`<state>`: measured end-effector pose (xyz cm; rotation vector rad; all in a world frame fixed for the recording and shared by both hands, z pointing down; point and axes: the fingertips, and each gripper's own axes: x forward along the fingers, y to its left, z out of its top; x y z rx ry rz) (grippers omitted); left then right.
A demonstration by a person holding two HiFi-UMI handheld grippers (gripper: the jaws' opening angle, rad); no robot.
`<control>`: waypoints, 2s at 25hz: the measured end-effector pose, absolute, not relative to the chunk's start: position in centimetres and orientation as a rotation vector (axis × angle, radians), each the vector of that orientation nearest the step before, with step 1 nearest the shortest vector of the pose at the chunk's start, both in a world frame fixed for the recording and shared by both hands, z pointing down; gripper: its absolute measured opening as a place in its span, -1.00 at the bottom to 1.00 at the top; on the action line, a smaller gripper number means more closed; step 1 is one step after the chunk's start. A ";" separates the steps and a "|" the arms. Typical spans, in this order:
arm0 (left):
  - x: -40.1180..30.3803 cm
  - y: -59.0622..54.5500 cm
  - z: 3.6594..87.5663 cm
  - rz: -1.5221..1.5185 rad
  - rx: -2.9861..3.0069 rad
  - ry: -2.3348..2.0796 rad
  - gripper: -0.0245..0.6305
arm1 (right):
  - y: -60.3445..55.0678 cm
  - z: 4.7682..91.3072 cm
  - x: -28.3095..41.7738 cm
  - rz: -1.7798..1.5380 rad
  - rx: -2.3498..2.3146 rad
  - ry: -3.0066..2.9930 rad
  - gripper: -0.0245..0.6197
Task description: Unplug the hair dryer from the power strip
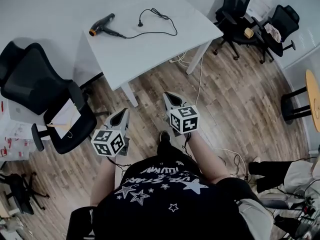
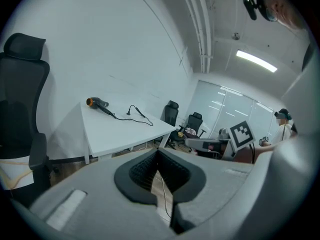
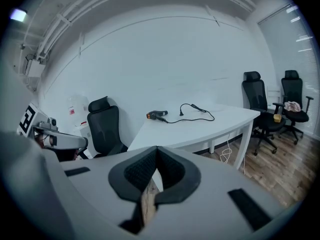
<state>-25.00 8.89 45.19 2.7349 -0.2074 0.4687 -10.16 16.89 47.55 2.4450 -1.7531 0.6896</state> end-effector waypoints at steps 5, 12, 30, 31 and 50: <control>-21.5 7.6 45.3 0.473 2.708 -0.283 -0.90 | 14.9 47.8 -6.1 0.700 2.387 -1.802 -0.90; -16.5 6.3 45.7 0.483 2.697 -0.366 -0.90 | 12.6 48.0 -1.5 0.741 2.343 -1.882 -0.90; -10.2 2.4 47.1 0.490 2.656 -0.407 -0.90 | 9.9 50.2 4.1 0.774 2.278 -1.848 -0.90; -9.8 1.8 47.3 0.493 2.652 -0.398 -0.90 | 9.6 50.1 4.6 0.769 2.283 -1.839 -0.90; -0.8 -10.7 47.6 0.483 2.660 -0.279 -0.90 | -3.5 48.1 13.8 0.697 2.285 -1.751 -0.90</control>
